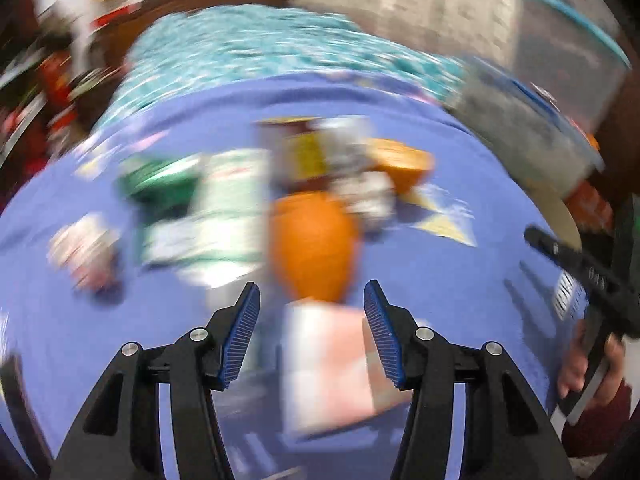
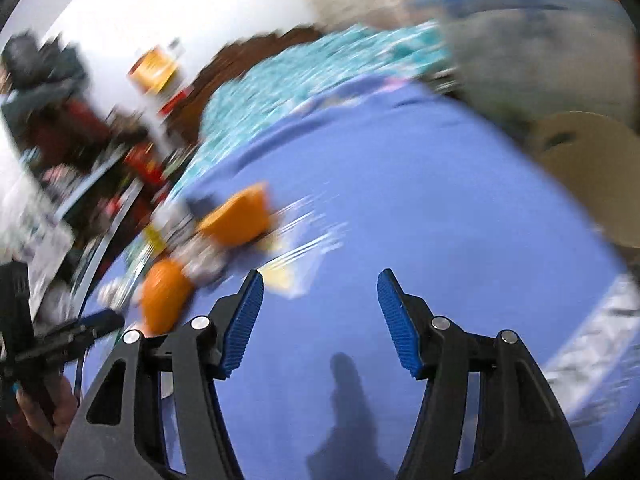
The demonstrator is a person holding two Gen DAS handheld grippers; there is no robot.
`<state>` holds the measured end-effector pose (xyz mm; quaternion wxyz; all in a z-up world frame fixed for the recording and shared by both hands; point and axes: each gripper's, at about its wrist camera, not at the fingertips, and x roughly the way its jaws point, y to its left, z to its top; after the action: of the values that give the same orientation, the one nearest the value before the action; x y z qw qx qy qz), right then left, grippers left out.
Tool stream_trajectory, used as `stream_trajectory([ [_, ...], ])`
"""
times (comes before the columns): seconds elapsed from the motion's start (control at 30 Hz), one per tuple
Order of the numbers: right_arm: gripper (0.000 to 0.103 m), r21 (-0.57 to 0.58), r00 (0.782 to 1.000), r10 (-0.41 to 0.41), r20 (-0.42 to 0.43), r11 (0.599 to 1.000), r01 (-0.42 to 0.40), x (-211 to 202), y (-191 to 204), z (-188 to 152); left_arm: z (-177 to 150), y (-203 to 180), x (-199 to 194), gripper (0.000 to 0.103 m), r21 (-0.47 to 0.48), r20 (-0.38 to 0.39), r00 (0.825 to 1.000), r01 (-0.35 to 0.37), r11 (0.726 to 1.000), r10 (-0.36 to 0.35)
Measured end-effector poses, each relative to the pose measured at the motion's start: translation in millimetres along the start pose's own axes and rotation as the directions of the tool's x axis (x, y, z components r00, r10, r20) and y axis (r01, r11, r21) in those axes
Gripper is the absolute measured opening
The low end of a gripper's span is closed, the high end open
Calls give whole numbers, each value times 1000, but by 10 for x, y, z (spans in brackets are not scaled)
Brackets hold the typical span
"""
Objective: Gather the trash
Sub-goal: 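Grasp the crumpled white tissue with the right gripper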
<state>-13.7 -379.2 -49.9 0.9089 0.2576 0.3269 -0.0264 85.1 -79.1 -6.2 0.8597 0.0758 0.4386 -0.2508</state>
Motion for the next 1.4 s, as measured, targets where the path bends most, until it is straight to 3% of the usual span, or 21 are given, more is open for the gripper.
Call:
stream_trajectory([
  [0.1,61,-97,998,16,-54,995,-21,303,410,-15,-103,398,-55,51,-80,-2,1000,-19,997,19],
  [0.23,62,-189,994,-7,-110,982,-14,739,786,82,-153,546,-47,52,-112,-7,1000,11,994,-12],
  [0.3,62,-183,991,-23,-132,983,-1,955,864,166,-149,549,-37,53,-103,-2,1000,18,994,-18],
  [0.43,61,-121,979,41,-198,991,-66,1248,920,237,-126,487,43,60,-110,-7,999,36,993,-37],
  [0.5,33,-87,970,69,-234,992,-91,1323,864,210,-90,464,109,60,-109,-11,999,32,994,-34],
  [0.6,29,-88,978,73,-197,992,-92,1060,805,112,-71,464,203,62,-120,-30,999,36,992,-40],
  [0.73,29,-128,987,48,-155,989,-68,562,717,-163,-38,479,307,75,-138,-56,998,33,990,-41],
  [0.87,29,-145,990,1,-142,989,-22,165,536,-462,-18,486,427,75,-153,-82,996,33,988,-46],
  [0.93,29,-157,992,-31,-122,988,12,-21,479,-594,-20,491,471,69,-160,-86,995,33,987,-47],
  [0.97,32,-162,992,-46,-117,987,27,-89,460,-646,-23,490,487,58,-164,-87,994,58,985,-73],
  [1.03,36,-166,991,-68,-114,985,49,-141,460,-688,-29,490,484,58,-171,-90,993,57,984,-73],
  [1.1,52,-169,992,-80,-102,984,62,-163,477,-703,-54,517,429,57,-168,-82,994,51,984,-66],
  [1.13,67,-172,992,-85,-88,983,69,-179,481,-692,-71,534,391,57,-168,-77,995,53,984,-67],
  [1.17,75,-177,993,-90,-70,981,77,-201,495,-682,-92,555,336,56,-169,-69,995,56,984,-69],
  [1.4,81,-203,991,-100,-88,976,81,-74,645,-641,-400,846,-327,55,-186,50,996,81,979,-73],
])
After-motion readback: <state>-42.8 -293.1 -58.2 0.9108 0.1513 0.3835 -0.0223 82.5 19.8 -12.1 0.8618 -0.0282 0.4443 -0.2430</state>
